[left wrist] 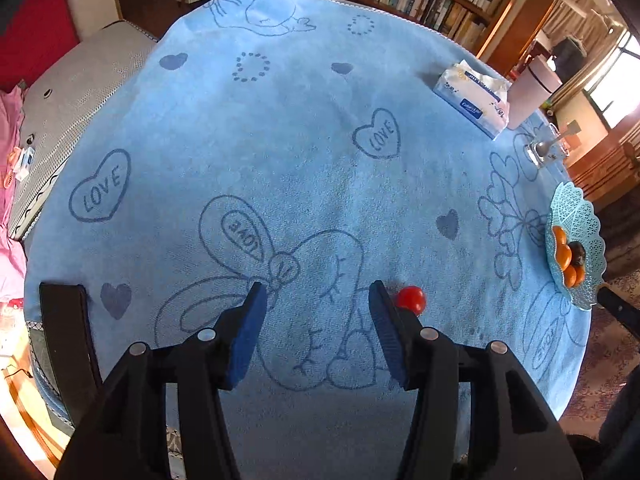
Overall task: Organize fruits
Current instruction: 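Carry the yellow fruit toward the basket with the right gripper while the left gripper holds the tomato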
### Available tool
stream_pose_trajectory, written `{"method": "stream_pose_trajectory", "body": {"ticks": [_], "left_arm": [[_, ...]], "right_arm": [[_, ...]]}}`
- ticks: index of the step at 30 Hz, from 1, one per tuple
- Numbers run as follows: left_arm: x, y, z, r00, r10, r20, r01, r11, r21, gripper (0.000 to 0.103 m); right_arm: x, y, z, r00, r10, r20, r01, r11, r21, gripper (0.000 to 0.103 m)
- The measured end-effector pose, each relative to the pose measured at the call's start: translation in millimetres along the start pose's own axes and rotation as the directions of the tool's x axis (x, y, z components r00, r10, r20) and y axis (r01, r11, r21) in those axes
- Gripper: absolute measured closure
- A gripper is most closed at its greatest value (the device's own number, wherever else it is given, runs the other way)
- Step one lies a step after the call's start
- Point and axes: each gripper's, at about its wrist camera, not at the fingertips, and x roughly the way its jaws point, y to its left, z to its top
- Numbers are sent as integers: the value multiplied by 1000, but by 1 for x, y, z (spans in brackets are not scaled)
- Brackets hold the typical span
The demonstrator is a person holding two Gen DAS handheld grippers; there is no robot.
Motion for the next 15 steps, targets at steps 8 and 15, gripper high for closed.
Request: {"method": "stream_pose_trajectory", "body": {"ticks": [8,15], "left_arm": [[32,-41,-14,994,-97,-57,101,993,64,50],[67,-72,-13,985,-111,-130,130,981,144,60]], "right_arm": [[12,19,-1,999,4,-38,-6,999,-52,78],[11,16,-5,998,-10,-55,7,998,-58,78]]}}
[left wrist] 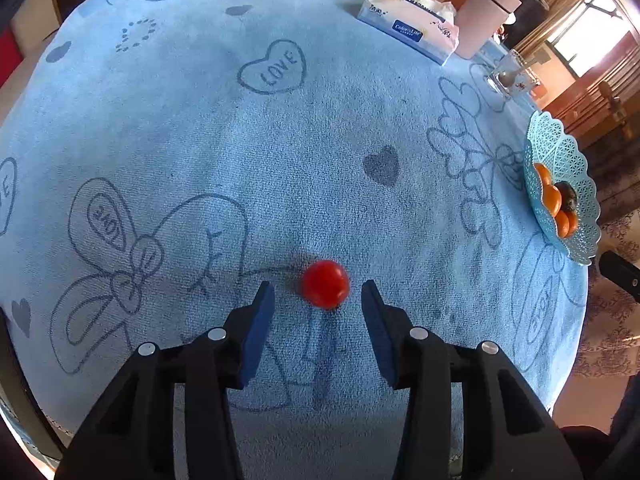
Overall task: Organize fruits
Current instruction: 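Carry the yellow fruit toward the basket with the right gripper while the left gripper holds the tomato, then lower the yellow fruit into the basket and open the right gripper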
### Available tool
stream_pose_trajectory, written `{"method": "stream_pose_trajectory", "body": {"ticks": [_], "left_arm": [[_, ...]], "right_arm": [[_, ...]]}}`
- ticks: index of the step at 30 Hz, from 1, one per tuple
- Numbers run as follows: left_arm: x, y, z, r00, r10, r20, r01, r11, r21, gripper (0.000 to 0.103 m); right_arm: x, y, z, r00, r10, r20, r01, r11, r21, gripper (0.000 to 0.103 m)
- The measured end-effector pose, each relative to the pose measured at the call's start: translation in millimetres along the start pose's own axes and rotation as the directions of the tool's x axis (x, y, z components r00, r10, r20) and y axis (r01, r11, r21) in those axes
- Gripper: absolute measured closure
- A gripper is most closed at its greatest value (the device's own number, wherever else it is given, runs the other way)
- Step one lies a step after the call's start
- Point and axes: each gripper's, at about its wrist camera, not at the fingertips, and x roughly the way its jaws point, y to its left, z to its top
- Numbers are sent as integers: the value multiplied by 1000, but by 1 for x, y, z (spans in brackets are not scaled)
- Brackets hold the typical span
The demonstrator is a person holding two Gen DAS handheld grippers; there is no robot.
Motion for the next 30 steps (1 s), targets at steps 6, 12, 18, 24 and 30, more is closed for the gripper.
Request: {"method": "stream_pose_trajectory", "body": {"ticks": [6,12,18,24,30], "left_arm": [[19,-1,4,999,6,-35,-5,1000,6,72],[8,-2,4,1000,-1,-30,1,1000,11,76],[-12,-8,6,1000,3,0,-3,1000,12,76],[-26,-22,12,1000,8,25,-8,1000,20,76],[-30,-42,18,999,0,40,-2,999,51,76]], "right_arm": [[-3,-8,0,1000,-8,4,8,1000,26,78],[-6,-17,4,1000,-4,22,2,998,55,78],[-16,-47,17,997,-23,71,15,993,121,78],[-24,-91,29,990,-84,110,61,978,200,78],[-25,-128,32,980,-154,123,119,960,252,77]]}}
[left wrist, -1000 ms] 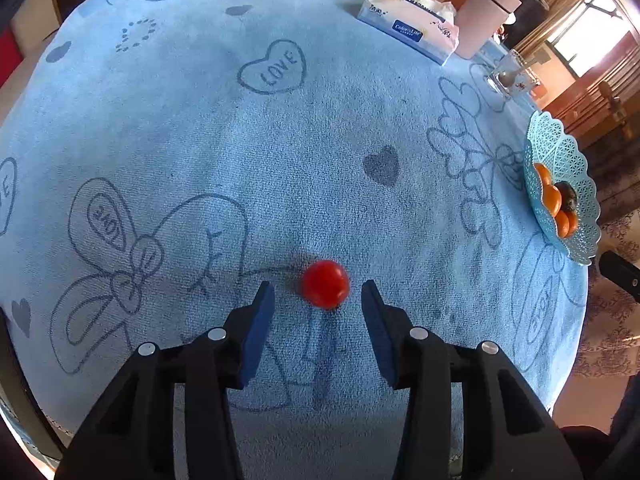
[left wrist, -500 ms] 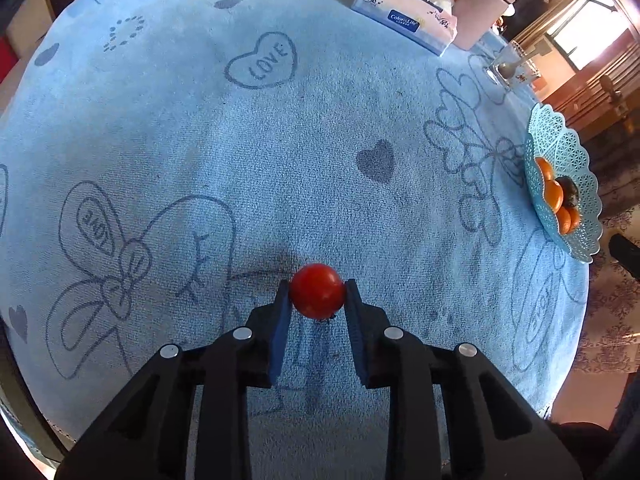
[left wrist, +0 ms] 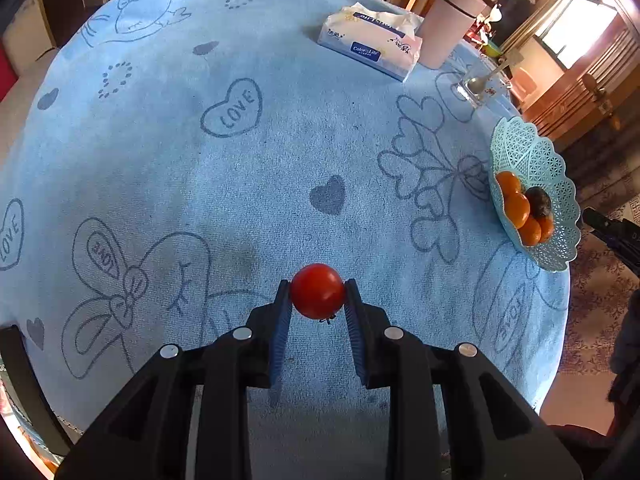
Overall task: Organize fruits
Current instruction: 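Lower the yellow fruit into the basket and open the right gripper, then lower the red tomato into the basket and open the left gripper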
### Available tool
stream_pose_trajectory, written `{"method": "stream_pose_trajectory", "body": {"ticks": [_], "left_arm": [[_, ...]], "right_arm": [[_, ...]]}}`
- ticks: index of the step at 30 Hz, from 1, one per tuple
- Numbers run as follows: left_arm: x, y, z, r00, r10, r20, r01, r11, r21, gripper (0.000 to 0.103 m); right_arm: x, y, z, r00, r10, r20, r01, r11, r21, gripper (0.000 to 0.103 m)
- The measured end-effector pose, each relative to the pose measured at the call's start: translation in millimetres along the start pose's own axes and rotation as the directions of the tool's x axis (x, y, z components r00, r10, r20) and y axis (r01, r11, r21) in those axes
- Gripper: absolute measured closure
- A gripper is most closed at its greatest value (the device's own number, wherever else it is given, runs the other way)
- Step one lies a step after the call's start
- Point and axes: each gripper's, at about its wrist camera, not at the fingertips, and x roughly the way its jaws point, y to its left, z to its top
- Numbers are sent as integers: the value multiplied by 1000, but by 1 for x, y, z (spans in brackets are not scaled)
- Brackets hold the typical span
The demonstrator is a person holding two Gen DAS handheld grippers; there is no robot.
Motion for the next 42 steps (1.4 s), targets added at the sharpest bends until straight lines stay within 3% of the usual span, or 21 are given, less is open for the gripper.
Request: {"method": "stream_pose_trajectory", "body": {"ticks": [3,13,20,23,26,32,38,39,40,42], "left_arm": [[-1,-14,5,1000,-5,3,5,1000,26,76],[6,-78,25,999,-53,-1,53,986,158,76],[30,-142,46,994,-111,-19,112,958,264,76],[43,-172,58,991,-131,-18,130,944,304,76],[56,-199,69,989,-145,-18,143,931,337,76],[81,-238,87,989,-149,-23,146,910,387,76],[94,-252,96,992,-128,-20,125,908,399,75],[94,-253,97,992,-122,-17,118,909,399,71],[94,-253,97,993,-118,-14,114,911,397,56],[92,-251,96,994,-112,6,100,912,397,45]], "right_arm": [[-3,-17,3,1000,-9,19,8,999,47,68],[-17,-47,-17,1000,0,27,-4,992,124,67],[-35,-63,-43,1000,-25,14,23,991,129,67],[-41,-73,-57,999,-42,4,42,991,129,59],[-45,-83,-70,998,-58,-12,59,989,137,58],[-52,-106,-88,997,-73,-30,77,982,171,58],[-53,-119,-94,996,-75,-37,81,978,194,58],[-53,-119,-94,997,-72,-40,78,978,193,58],[-52,-118,-94,997,-69,-41,75,979,190,58],[-50,-116,-94,997,-61,-44,68,981,184,58]]}}
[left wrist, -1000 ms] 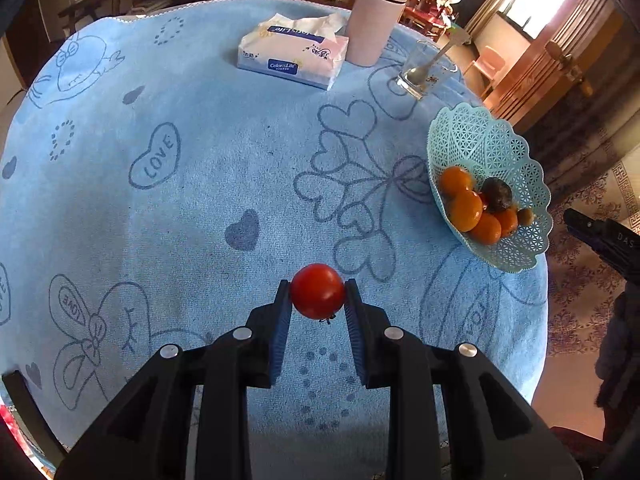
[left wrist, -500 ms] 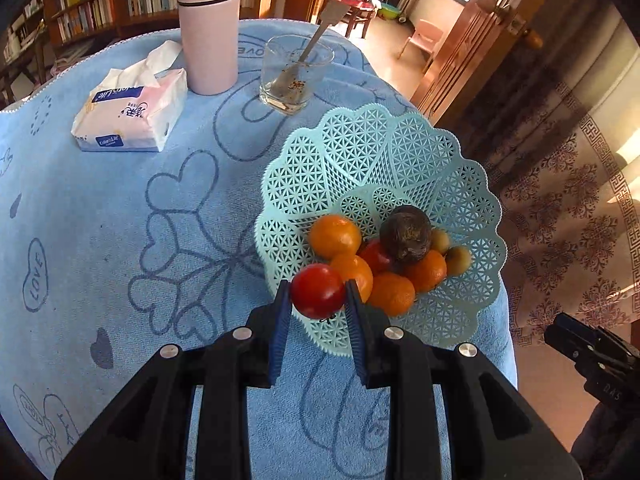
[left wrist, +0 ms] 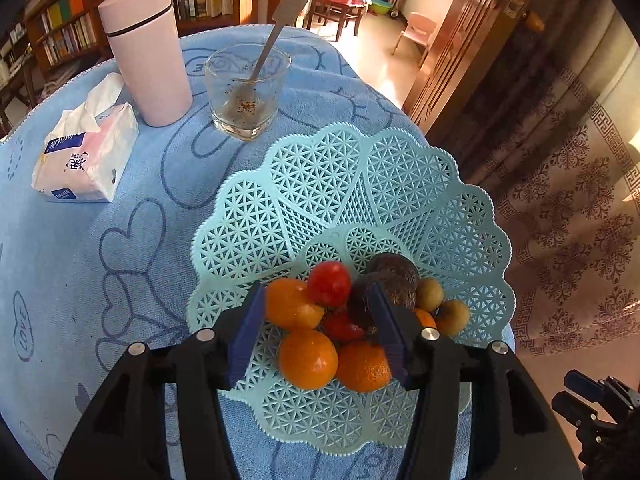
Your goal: Organize fruits
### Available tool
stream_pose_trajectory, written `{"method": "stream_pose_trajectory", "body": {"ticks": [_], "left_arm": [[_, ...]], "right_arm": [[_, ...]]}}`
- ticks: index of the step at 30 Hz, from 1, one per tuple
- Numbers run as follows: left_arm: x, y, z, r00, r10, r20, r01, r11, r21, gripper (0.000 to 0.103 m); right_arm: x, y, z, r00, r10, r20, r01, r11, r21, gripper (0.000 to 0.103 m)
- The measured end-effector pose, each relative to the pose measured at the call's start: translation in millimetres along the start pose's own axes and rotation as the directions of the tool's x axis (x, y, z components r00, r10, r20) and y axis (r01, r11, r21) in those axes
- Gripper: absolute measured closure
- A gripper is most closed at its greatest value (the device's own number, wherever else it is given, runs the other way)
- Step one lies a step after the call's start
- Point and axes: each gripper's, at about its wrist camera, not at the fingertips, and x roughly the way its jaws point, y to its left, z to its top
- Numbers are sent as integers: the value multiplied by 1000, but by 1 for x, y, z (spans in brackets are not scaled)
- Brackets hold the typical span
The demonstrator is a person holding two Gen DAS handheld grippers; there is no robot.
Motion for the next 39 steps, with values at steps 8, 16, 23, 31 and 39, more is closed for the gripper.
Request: {"method": "stream_pose_trajectory", "body": {"ticks": [8,16,23,31,39], "left_arm": [[-20,12,-13,997,78,23,-79,997,24,35],[-50,23,-30,991,125,44,-126,992,28,28],[-77,26,-42,986,150,71,-153,988,35,28],[-102,28,-53,985,139,106,-144,989,39,22],[-117,27,-61,974,177,144,-187,980,63,15]], "right_arm": [[9,29,4,999,31,-16,-32,998,-63,35],[13,67,3,999,36,-21,-38,986,-162,24],[11,96,2,999,50,-14,-52,975,-218,23],[6,120,2,998,56,22,-48,964,-261,19],[4,132,3,997,53,53,-36,959,-282,16]]}}
